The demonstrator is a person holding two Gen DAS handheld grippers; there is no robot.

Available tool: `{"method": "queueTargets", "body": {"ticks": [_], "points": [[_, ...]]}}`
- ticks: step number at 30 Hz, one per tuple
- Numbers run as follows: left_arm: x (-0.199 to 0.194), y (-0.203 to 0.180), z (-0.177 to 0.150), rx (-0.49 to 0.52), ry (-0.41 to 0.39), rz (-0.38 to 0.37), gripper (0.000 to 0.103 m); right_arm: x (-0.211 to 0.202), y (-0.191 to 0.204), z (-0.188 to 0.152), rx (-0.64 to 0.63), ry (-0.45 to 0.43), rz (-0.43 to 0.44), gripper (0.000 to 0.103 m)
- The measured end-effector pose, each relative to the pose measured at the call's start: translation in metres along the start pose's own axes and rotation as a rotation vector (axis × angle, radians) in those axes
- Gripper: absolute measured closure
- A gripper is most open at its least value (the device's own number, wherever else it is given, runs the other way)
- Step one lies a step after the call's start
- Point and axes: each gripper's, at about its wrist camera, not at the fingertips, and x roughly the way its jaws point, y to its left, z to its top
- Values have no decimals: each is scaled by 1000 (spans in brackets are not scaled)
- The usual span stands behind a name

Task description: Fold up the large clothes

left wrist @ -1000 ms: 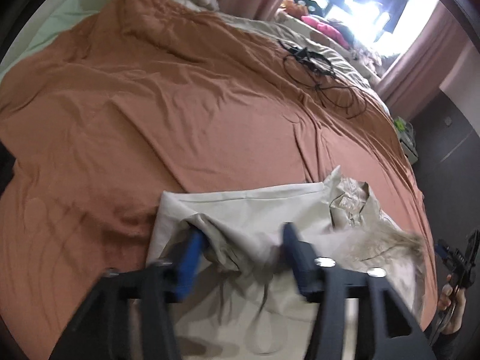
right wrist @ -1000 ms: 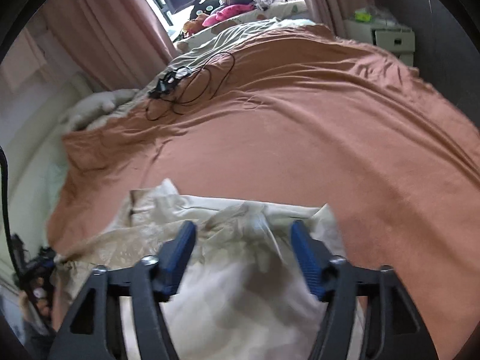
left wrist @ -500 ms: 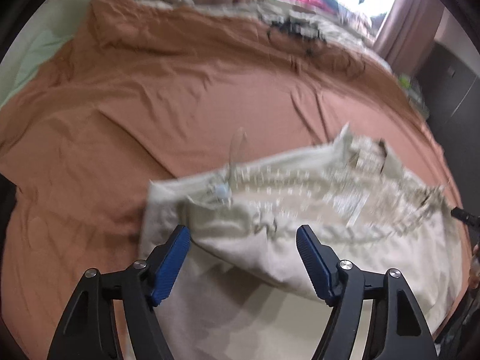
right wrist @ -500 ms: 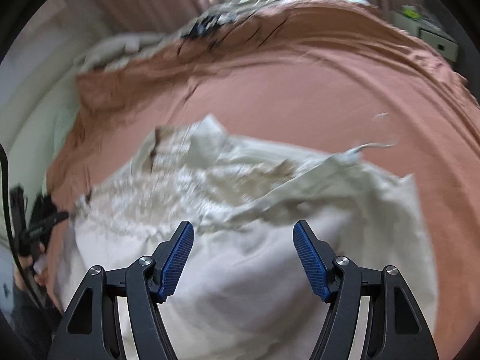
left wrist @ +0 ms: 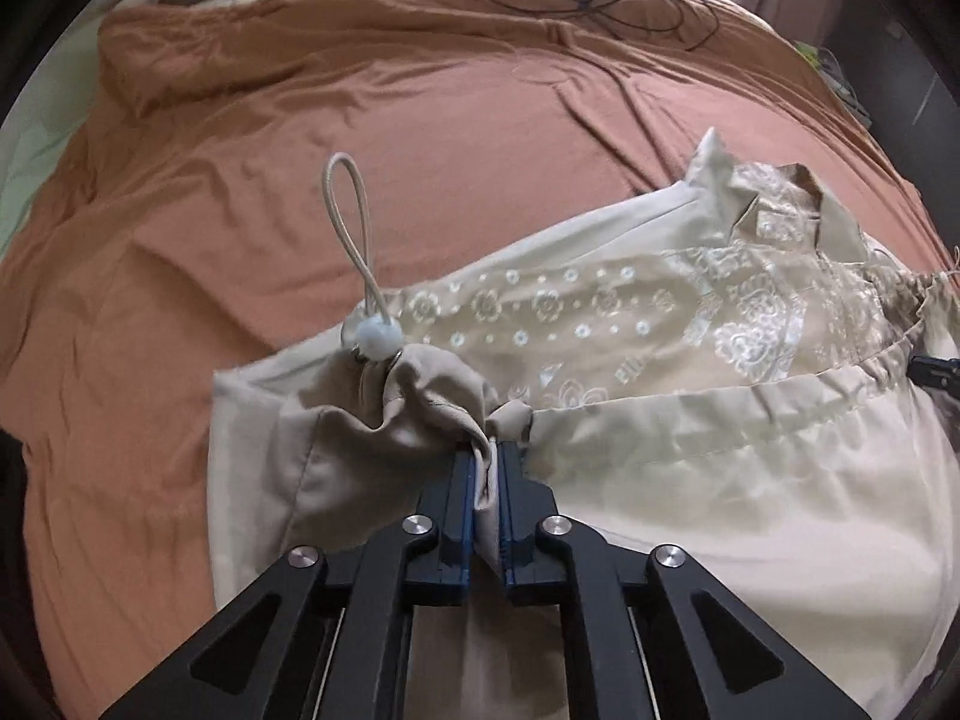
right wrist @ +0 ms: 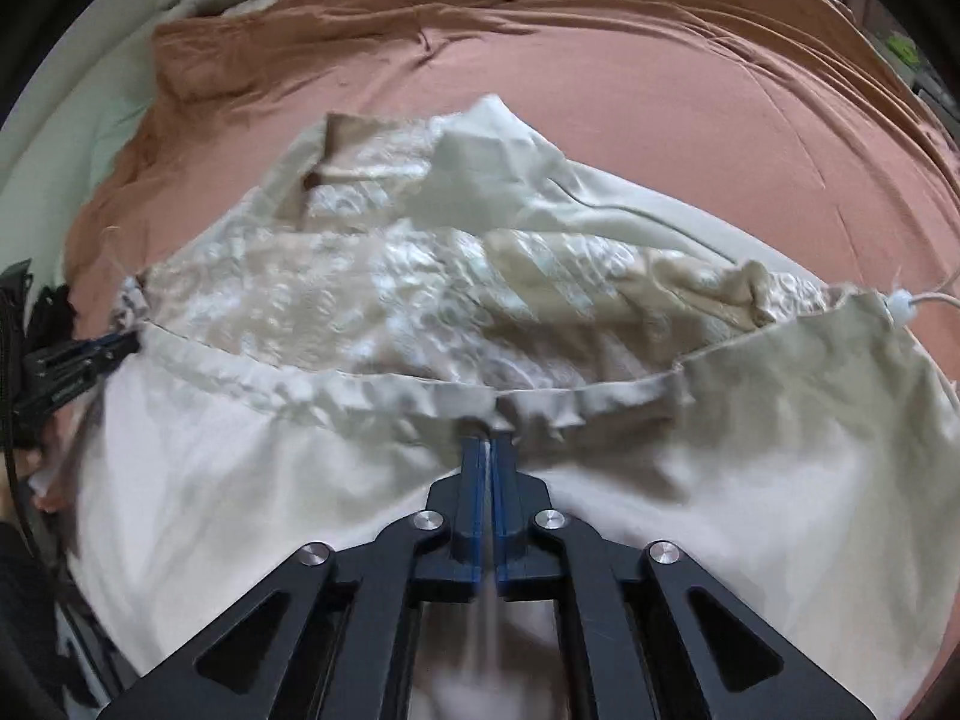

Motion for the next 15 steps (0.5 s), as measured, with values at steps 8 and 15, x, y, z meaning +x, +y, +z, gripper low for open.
{"method": "queueTargets", "body": {"ticks": [8, 15], "points": [[-26, 5, 18, -67, -110, -38, 98, -43, -2, 8, 17, -156, -29, 101], [15, -8, 26, -56, -52, 21, 88, -16, -5, 13, 52, -112, -72, 102]]}}
